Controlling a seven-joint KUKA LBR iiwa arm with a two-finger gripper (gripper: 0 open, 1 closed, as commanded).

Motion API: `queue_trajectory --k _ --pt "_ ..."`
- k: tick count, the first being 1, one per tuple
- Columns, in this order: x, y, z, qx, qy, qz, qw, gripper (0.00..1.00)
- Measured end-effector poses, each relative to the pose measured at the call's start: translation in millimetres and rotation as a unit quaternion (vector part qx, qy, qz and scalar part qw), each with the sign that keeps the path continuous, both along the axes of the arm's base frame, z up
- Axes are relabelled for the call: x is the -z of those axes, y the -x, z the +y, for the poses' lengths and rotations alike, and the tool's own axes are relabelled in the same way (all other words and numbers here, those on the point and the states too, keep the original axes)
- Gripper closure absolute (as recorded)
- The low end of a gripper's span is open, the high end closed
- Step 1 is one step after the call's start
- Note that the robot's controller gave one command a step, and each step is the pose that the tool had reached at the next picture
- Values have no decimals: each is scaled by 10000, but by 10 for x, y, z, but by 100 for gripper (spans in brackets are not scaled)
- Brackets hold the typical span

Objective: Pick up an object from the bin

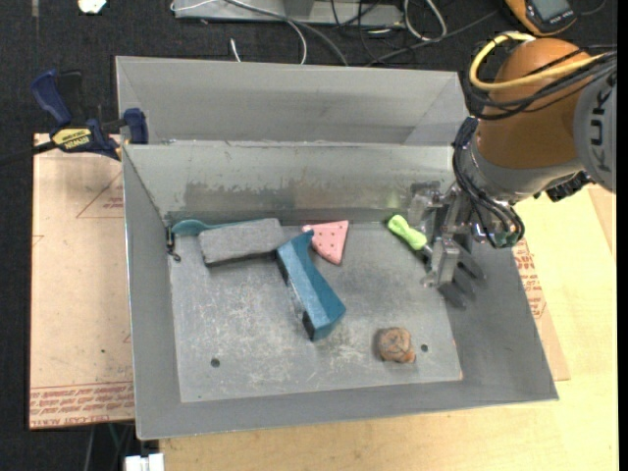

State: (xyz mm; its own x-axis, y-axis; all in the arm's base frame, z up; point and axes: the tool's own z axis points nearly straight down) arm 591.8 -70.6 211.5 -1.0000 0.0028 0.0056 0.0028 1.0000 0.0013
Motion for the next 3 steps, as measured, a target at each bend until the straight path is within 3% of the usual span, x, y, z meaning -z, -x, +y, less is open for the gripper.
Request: queue_trajectory --k 1,2,3 --pt "-45 -16 2 -10 5 -38 10000 0" --pt "168 148 -236 -437 -1 -63 9990 0" --pt "525 142 -424 -74 1 -59 10000 0"
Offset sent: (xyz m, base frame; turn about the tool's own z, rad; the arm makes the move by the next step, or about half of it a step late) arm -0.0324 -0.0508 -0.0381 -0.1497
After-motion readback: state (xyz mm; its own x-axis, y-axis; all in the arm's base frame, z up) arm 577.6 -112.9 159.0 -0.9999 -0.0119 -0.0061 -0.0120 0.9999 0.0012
